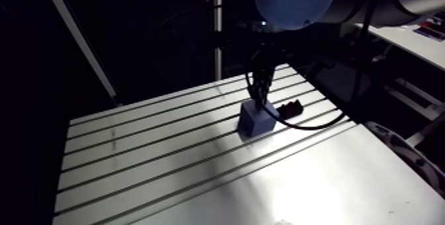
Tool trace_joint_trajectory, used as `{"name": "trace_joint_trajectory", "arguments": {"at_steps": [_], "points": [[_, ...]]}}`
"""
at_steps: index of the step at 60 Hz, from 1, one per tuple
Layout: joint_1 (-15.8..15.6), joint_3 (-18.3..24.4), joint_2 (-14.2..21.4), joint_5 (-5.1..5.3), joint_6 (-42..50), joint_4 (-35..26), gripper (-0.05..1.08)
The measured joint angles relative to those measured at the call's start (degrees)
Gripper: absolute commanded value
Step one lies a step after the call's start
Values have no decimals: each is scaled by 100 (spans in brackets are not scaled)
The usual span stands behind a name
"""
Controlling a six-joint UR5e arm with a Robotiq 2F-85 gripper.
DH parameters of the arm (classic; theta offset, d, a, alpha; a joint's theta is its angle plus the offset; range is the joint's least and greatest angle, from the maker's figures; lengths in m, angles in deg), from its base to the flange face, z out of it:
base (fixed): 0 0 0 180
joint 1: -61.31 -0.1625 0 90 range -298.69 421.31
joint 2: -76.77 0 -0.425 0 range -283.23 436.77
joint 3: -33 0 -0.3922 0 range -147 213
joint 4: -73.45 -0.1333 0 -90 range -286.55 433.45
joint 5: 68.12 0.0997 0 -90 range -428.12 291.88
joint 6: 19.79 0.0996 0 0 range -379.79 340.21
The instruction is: Pick up the M10 bolt and insert it into the hex recess until seated.
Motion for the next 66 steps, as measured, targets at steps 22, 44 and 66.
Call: {"name": "trace_joint_trajectory", "arguments": {"at_steps": [22,44,66], "points": [[-4,-10,-4,7,-142,11,53],[-3,-18,3,10,-85,57,1],[33,16,6,113,231,104,1]]}}
